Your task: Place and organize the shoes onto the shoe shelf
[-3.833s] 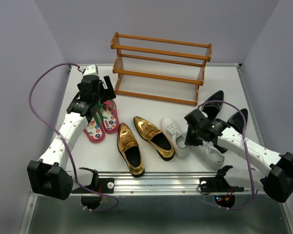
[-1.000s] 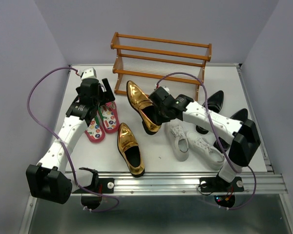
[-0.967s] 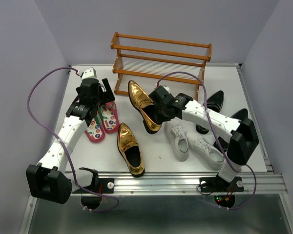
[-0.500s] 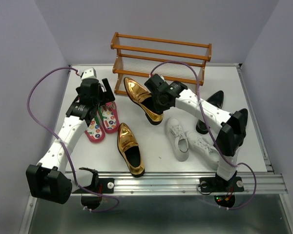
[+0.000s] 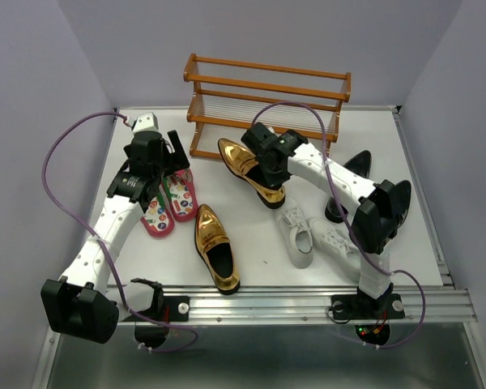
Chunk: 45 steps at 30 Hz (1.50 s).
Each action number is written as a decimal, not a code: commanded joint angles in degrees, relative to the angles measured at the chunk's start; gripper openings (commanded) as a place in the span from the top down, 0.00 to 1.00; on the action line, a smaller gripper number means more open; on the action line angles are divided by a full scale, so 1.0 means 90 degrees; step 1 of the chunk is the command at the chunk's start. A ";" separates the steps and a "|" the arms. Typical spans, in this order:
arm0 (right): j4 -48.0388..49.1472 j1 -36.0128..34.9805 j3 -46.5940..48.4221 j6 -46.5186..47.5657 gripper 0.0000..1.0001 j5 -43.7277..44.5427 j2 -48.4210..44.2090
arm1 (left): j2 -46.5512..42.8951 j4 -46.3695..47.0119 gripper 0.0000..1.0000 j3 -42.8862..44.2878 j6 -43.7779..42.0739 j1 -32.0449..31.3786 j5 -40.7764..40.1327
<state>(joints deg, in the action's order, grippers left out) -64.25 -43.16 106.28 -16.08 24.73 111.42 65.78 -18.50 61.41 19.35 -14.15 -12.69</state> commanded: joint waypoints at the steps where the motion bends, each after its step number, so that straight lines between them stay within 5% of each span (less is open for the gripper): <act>1: 0.0186 0.0117 0.0545 -0.0001 0.99 0.0426 -0.0124 | -0.0209 0.0015 0.01 -0.0007 -0.0100 -0.0019 -0.0114; 26: 0.0058 0.0556 0.2234 -0.1768 0.99 0.0006 0.1312 | -0.0355 -0.0093 0.01 -0.0065 -0.0197 -0.0019 -0.0270; 45: 0.0498 0.0674 0.2205 -0.3975 0.99 -0.0121 0.1527 | -0.0307 -0.0044 0.01 -0.0094 -0.0207 -0.0019 -0.0241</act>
<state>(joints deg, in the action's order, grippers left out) -65.08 -36.82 122.85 -45.06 22.17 125.99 64.38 -20.01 60.95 18.09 -14.15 -14.17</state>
